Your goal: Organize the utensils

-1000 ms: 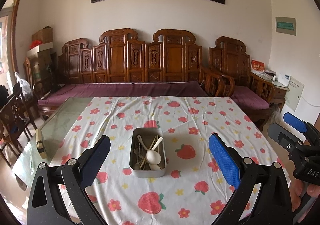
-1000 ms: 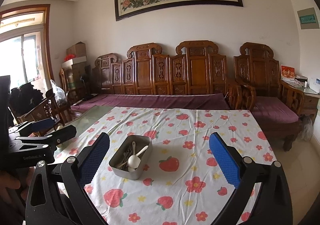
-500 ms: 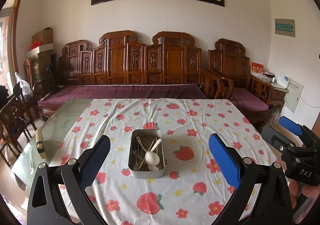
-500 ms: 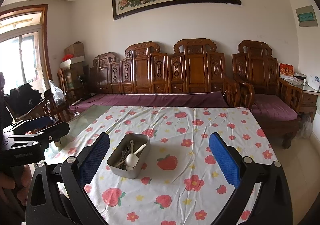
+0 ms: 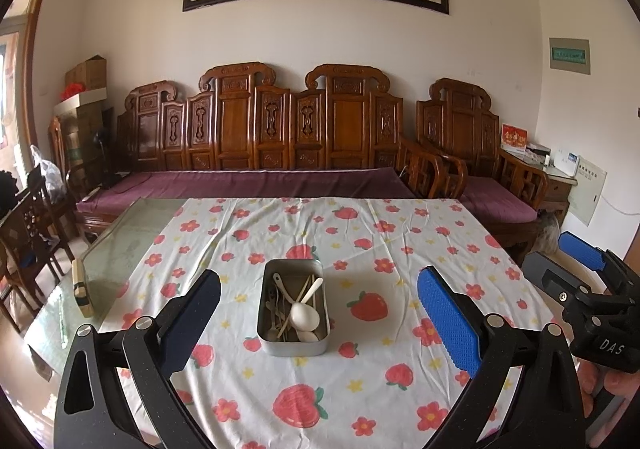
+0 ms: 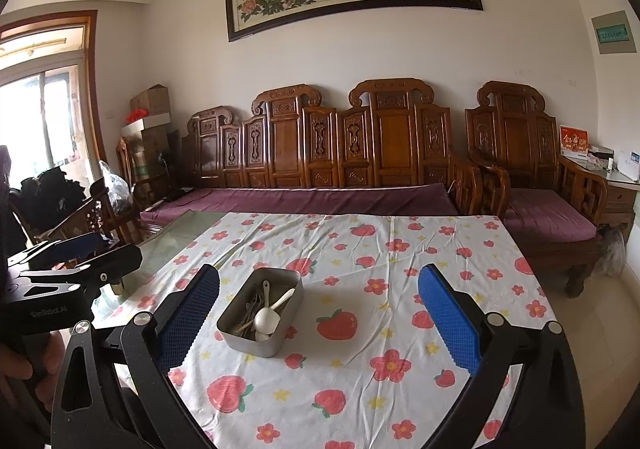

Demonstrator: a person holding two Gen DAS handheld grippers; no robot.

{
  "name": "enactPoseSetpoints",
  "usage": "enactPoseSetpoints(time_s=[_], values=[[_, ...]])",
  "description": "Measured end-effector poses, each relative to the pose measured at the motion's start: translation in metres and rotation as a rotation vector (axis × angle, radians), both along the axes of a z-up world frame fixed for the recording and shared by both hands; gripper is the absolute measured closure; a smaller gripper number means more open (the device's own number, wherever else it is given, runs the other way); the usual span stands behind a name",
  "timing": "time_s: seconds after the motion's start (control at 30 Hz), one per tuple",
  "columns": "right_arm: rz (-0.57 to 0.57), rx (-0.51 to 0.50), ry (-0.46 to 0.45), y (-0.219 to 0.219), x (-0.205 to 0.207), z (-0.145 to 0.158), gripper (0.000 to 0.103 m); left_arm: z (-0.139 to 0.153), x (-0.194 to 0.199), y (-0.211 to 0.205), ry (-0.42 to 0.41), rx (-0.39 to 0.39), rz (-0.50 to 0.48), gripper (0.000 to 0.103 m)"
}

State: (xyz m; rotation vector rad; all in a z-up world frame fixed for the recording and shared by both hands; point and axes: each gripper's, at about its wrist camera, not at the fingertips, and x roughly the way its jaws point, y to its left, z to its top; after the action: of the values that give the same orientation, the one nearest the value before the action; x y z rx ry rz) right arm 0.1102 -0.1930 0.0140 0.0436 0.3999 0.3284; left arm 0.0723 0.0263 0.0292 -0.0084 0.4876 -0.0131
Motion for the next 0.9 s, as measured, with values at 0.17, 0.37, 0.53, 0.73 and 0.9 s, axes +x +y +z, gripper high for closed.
enactPoseSetpoints(time_s=[0.17, 0.37, 0.53, 0.73, 0.9], values=[[-0.001, -0.001, -0.002, 0.001, -0.0006, -0.0002, 0.003, 0.0035, 0.001, -0.0007, -0.002, -0.003, -0.004, 0.008], [-0.001, -0.001, -0.001, 0.0016, -0.0011, 0.0001, 0.003, 0.0059, -0.0011, -0.0003, -0.005, -0.003, -0.005, 0.008], [-0.002, -0.002, -0.003, 0.0013, -0.0013, 0.0001, 0.003, 0.0063, -0.0006, -0.0001, -0.006, -0.003, -0.006, 0.008], [-0.002, 0.0, -0.001, 0.0029, -0.0028, 0.0003, 0.003, 0.0066, -0.0009, -0.0001, -0.008, -0.004, -0.005, 0.008], [-0.003, 0.0, -0.003, 0.0031, -0.0033, 0.0002, 0.003, 0.0059, -0.002, -0.0004, -0.01, -0.003, -0.005, 0.008]])
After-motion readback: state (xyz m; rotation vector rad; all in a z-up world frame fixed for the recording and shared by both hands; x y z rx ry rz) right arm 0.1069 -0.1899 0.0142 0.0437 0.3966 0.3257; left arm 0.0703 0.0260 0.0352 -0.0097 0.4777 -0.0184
